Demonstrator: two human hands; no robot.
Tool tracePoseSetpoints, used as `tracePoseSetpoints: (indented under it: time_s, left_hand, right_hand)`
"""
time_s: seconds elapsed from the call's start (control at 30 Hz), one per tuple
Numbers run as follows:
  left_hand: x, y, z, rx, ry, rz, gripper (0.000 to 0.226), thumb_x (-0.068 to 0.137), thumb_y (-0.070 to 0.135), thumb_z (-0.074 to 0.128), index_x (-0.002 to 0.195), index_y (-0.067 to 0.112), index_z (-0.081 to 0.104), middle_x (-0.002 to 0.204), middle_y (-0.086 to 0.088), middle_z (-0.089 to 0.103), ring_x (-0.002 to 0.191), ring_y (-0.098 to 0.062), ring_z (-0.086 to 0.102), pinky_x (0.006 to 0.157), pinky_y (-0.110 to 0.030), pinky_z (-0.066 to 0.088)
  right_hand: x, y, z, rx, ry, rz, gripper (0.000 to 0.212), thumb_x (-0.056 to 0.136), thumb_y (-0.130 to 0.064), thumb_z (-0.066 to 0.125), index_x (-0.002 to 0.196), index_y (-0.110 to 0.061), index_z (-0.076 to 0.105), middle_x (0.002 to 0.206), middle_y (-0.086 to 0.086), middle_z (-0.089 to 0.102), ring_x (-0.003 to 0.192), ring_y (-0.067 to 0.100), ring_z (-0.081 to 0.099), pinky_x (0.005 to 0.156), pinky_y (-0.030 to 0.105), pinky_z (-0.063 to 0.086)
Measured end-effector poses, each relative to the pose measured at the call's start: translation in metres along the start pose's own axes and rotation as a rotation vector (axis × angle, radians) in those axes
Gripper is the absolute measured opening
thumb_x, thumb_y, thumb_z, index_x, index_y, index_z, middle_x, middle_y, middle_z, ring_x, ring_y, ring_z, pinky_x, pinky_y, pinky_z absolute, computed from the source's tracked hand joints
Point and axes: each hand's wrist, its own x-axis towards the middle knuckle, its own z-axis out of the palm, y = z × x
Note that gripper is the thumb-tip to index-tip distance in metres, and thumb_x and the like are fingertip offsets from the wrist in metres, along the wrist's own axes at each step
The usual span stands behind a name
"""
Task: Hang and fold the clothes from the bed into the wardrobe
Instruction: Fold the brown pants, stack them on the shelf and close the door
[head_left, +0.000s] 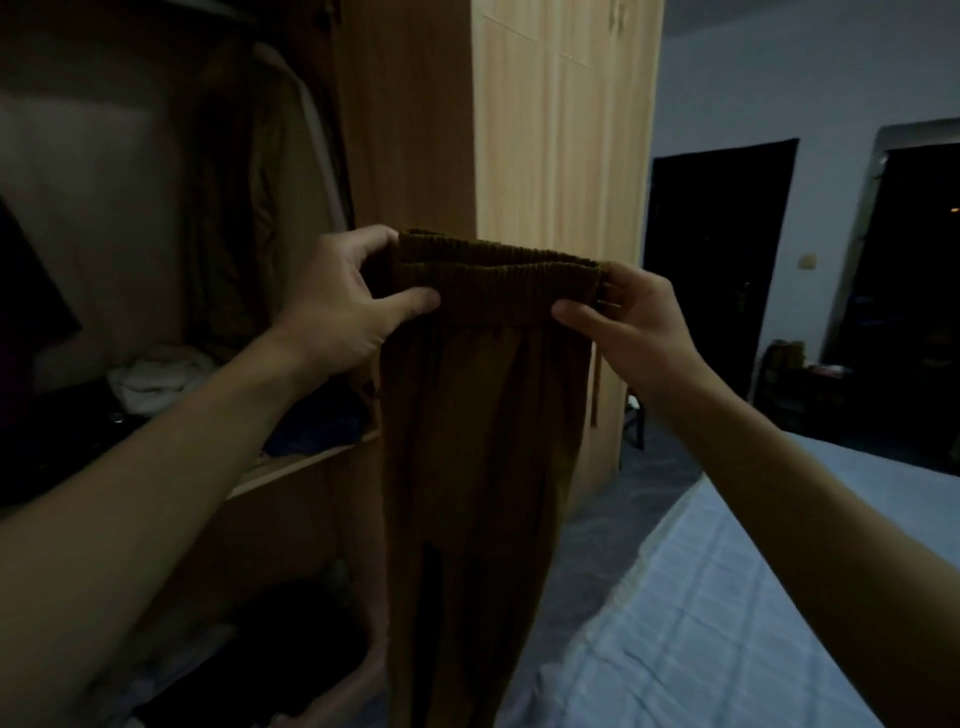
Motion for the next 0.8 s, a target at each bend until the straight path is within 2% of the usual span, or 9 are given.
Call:
tracePoseSetpoints:
  time_s: [0.1,0.23,0.4,0.5,0.67,0.8]
  left_hand:
    - [-0.008,-0.002,-0.015,-0.026,0.013,0.041,0.028,0.082,0.010,0.076,0.109,0.011,0.068,0.103,0.002,0.074,0.101,-0.010,0.070,0.079,-0.020,0.057]
    - [-0.024,-0.027,-0.005,-0.009,-0.056,-0.117,0.022,0.080,0.007,0.078,0.100,0.010,0.068,0.095,0.000,0.074,0.093,-0.013,0.072,0.074,-0.024,0.060]
    - [-0.031,-0.052,0.023,0.028,-0.103,-0.119,0.019,0.080,0.010,0.079,0.095,0.015,0.067,0.091,-0.003,0.072,0.088,-0.014,0.071,0.073,-0.030,0.058]
    - [-0.028,-0.055,0.046,-0.121,-0.154,-0.180,0.024,0.081,0.005,0.078,0.102,0.008,0.067,0.099,-0.008,0.074,0.095,-0.018,0.072,0.079,-0.032,0.059]
    - [-0.017,-0.044,0.098,-0.331,-0.244,-0.133,0.029,0.077,0.002,0.076,0.101,0.018,0.069,0.095,0.006,0.076,0.096,-0.009,0.071,0.078,-0.017,0.055]
    - [-0.006,-0.038,0.152,-0.395,-0.353,-0.141,0.032,0.078,0.002,0.076,0.105,0.019,0.069,0.100,0.005,0.076,0.100,-0.009,0.070,0.081,-0.017,0.055]
  right_hand:
    - [0.003,-0.005,0.012,0.041,-0.006,-0.040,0.026,0.083,-0.010,0.075,0.108,-0.013,0.068,0.102,-0.001,0.074,0.098,0.013,0.071,0.078,0.019,0.055]
    - [-0.022,0.017,0.017,-0.047,-0.080,0.119,0.025,0.084,-0.004,0.072,0.102,-0.020,0.070,0.098,-0.006,0.076,0.099,0.014,0.071,0.082,0.024,0.056]
    - [-0.050,0.020,-0.005,-0.142,-0.006,0.116,0.020,0.085,-0.007,0.071,0.104,-0.013,0.070,0.100,0.005,0.074,0.098,0.017,0.071,0.087,0.037,0.058]
    - [-0.063,0.015,-0.023,-0.207,0.007,0.181,0.022,0.085,-0.006,0.071,0.107,-0.006,0.068,0.102,0.010,0.073,0.099,0.021,0.070,0.090,0.046,0.057]
    - [-0.082,-0.006,-0.075,-0.258,0.055,0.205,0.027,0.083,-0.005,0.072,0.108,-0.001,0.066,0.103,0.013,0.072,0.098,0.021,0.071,0.088,0.038,0.058]
    - [-0.101,-0.015,-0.130,-0.327,0.090,0.229,0.028,0.081,-0.009,0.074,0.107,-0.002,0.067,0.101,0.012,0.073,0.098,0.022,0.071,0.086,0.036,0.058]
